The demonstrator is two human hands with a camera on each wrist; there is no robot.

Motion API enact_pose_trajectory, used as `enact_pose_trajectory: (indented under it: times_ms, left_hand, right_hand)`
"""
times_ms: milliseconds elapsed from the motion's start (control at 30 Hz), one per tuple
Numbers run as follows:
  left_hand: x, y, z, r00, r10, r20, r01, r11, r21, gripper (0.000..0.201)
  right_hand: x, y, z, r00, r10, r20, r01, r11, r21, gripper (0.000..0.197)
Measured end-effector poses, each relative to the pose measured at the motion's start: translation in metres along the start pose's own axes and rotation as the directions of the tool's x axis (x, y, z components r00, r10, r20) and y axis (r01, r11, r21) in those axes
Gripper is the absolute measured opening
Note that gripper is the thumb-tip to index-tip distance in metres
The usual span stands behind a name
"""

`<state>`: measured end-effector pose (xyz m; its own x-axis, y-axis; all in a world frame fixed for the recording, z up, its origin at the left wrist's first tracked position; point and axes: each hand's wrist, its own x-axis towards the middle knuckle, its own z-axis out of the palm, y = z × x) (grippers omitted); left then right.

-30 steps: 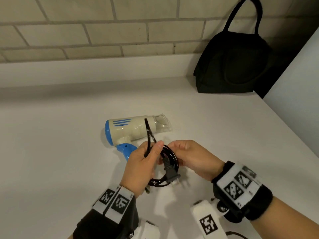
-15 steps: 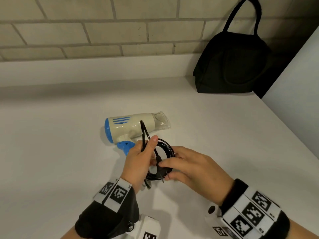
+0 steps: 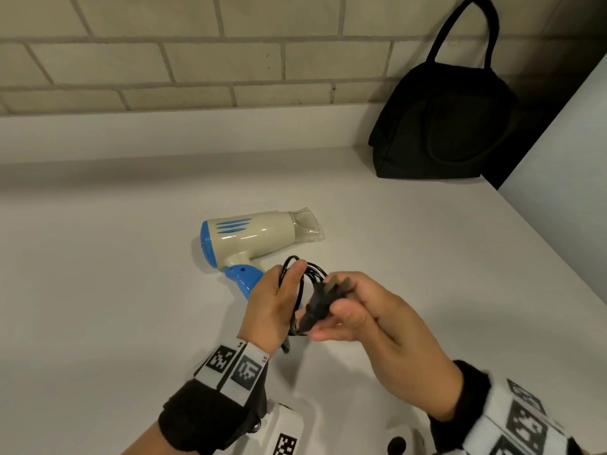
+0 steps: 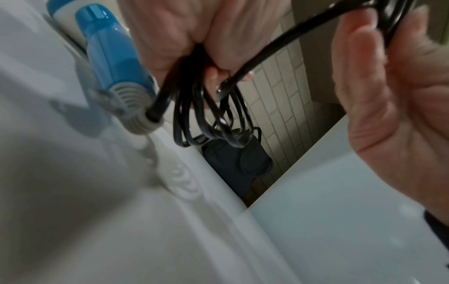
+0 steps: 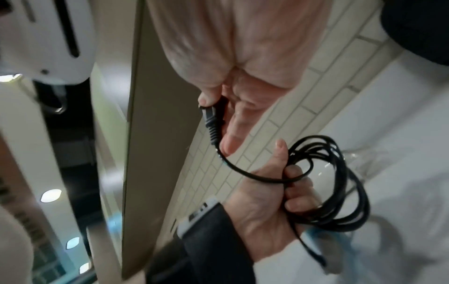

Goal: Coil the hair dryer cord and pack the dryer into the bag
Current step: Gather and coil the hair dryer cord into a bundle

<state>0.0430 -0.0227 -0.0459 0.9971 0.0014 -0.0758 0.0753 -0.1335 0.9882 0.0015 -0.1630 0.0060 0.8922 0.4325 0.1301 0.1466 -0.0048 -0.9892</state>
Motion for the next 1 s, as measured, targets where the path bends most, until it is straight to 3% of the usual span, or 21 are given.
enact_pose_trajectory:
  times_ms: [67, 133, 200, 300, 467, 600, 700, 933, 1000]
  left_hand:
    - [-0.003, -0.003, -0.002, 0.992, 0.051, 0.111, -0.053, 0.998, 0.018, 0.021]
    - [-0.001, -0.007, -0.003, 0.989, 0.052, 0.142, -0.06, 0.997, 0.056, 0.003]
    - [0.0, -0.007, -0.001, 0.986, 0.07, 0.15, -0.084, 0.992, 0.091, 0.014]
    - [-0.003, 0.007, 0.004, 0.983, 0.047, 0.18, -0.056, 0.998, 0.043, 0.024]
    - [-0.003, 0.014, -0.003, 0.97, -0.045, 0.238, 0.069, 0.993, -0.092, 0.017]
    - [-0.003, 0.014, -0.007, 0.979, -0.063, 0.194, 0.095, 0.983, -0.157, 0.011]
    - [-0.002, 0.014, -0.008, 0.985, -0.053, 0.166, 0.086, 0.977, -0.194, 0.017]
    - [-0.002, 0.02, -0.002, 0.982, -0.071, 0.174, 0.103, 0.979, -0.179, 0.02]
    - [-0.002, 0.021, -0.001, 0.983, -0.084, 0.161, 0.109, 0.982, -0.152, 0.02]
  right_hand:
    - [0.006, -0.006, -0.002, 0.991, 0.132, 0.018, -0.133, 0.965, 0.228, 0.019]
    - [0.016, -0.019, -0.003, 0.98, 0.187, 0.06, -0.196, 0.908, 0.37, 0.025]
    - [0.031, -0.032, -0.009, 0.981, 0.19, 0.037, -0.185, 0.868, 0.461, 0.031]
    - [0.059, -0.04, -0.03, 0.972, 0.215, -0.097, -0.131, 0.832, 0.54, 0.032]
    - [0.088, -0.007, -0.058, 0.876, 0.422, -0.231, -0.174, 0.726, 0.665, 0.024]
    - [0.083, 0.039, -0.057, 0.758, 0.624, -0.192, -0.404, 0.68, 0.612, 0.019]
    - [0.078, 0.06, -0.051, 0.68, 0.719, -0.142, -0.553, 0.63, 0.545, 0.019]
    - [0.077, 0.072, -0.037, 0.646, 0.763, 0.014, -0.706, 0.59, 0.392, 0.019]
    - [0.076, 0.067, -0.031, 0.681, 0.732, -0.035, -0.698, 0.662, 0.274, 0.013]
